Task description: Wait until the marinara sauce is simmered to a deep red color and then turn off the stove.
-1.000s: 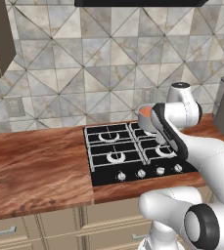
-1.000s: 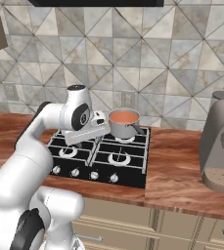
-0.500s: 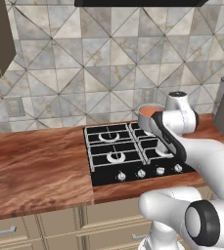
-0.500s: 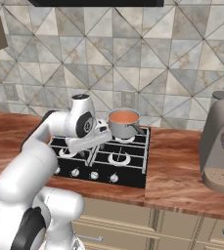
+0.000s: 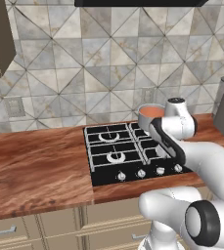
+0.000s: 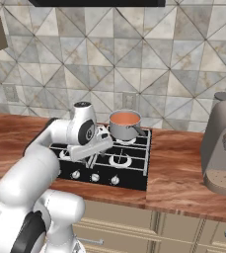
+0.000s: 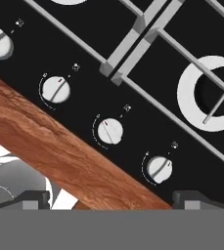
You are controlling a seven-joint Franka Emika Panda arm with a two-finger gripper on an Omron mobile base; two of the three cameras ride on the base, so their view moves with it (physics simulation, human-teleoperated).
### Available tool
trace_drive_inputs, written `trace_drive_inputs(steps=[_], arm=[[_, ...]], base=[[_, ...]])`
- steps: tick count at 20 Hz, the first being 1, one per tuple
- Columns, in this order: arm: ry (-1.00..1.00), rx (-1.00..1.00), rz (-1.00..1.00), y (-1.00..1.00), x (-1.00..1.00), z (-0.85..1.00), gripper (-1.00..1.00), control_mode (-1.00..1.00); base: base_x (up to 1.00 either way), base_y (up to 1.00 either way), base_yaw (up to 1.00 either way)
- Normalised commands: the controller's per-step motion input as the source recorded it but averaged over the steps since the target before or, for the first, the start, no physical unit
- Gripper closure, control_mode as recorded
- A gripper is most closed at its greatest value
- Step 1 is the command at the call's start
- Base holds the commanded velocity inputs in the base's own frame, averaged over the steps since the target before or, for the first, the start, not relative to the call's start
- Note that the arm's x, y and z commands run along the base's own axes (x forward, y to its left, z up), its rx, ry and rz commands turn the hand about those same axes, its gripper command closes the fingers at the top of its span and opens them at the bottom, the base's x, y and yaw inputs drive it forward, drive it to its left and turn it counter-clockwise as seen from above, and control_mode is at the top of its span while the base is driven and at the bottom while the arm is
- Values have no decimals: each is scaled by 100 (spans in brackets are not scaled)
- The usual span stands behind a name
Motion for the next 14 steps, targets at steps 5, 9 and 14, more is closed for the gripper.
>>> trace_drive_inputs(steps=[5,9,14], arm=[[7,0,2,14,5,-29,-100,-100],[3,0,10,5,9,-34,-100,-100],[0,0,17,0,12,-32,-100,-100]], base=[[0,0,0],[0,0,0],[0,0,0]])
